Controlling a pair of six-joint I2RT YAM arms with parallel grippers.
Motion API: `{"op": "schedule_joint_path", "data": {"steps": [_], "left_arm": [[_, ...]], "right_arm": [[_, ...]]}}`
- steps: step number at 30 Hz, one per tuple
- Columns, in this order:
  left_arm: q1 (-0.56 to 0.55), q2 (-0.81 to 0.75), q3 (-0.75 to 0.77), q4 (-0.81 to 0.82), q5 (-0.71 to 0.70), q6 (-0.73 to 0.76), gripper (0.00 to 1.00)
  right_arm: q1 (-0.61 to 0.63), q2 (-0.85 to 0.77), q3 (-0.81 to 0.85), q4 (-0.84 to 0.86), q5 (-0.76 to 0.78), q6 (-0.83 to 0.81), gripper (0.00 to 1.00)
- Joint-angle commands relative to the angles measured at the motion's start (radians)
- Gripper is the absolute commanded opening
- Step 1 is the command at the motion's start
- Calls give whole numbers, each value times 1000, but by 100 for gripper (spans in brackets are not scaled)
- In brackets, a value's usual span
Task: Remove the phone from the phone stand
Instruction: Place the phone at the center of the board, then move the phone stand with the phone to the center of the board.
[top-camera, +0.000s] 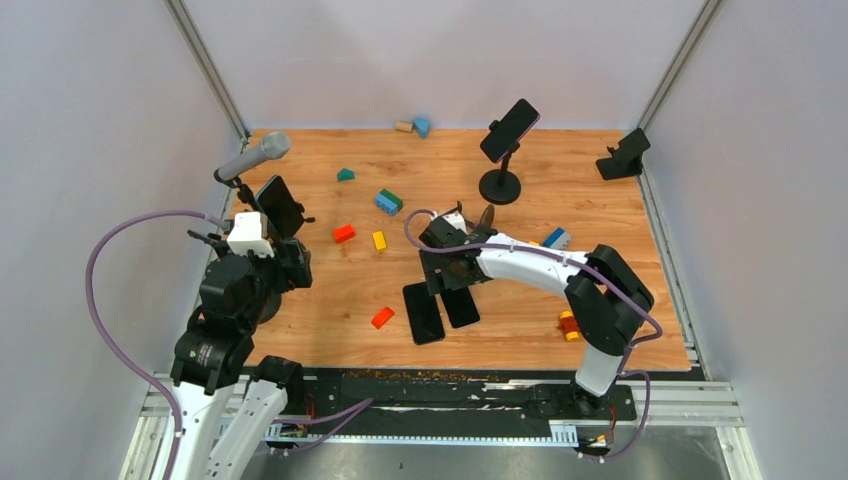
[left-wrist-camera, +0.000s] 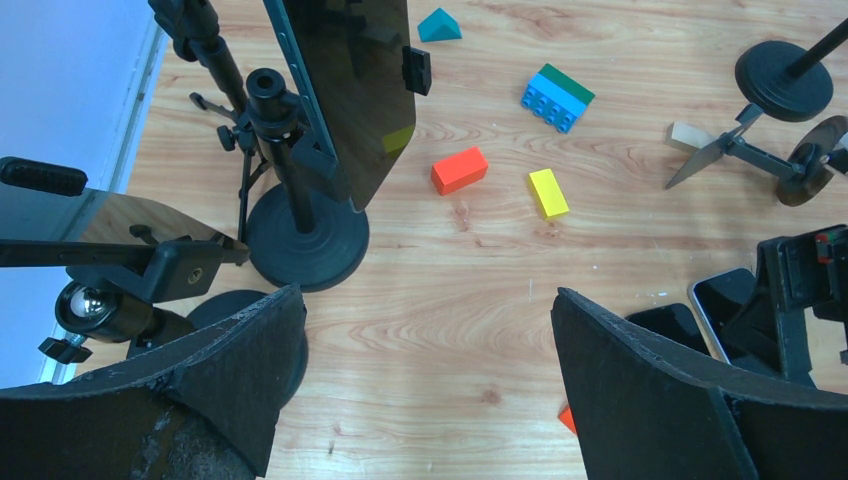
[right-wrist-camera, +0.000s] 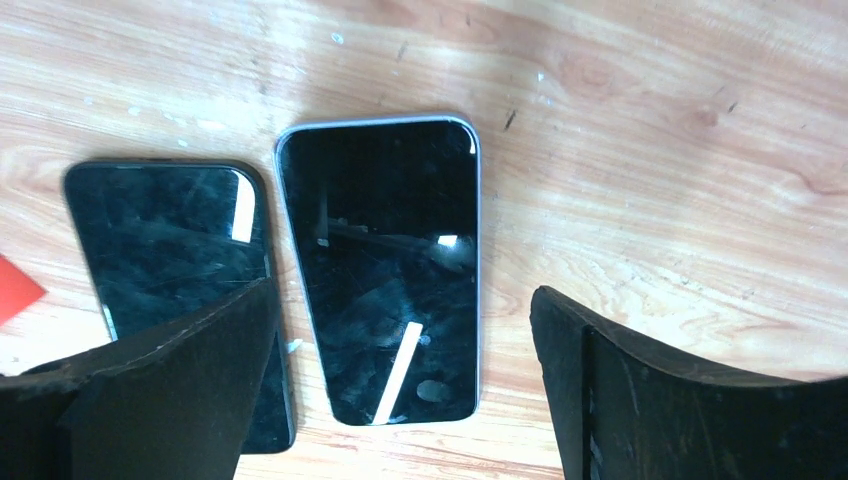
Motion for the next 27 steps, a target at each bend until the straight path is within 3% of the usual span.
{"op": "schedule_joint_path", "data": {"steps": [1,6,12,18,27], "left_arm": [[8,1,2,25,2,11,100],[8,1,2,25,3,11,100],[8,1,2,26,5,11,100],[7,-1,2,25,3,11,100],[7,-1,2,25,3,11,100]], "right_arm": [[3,-51,62,13,27,-34,97],[5,-34,106,41,6,-82,96],[-3,58,287,27,67,-198,97],[-69,187,433,25,-33,-247,97],[-187,304,462,10,-40,-304,97]]}}
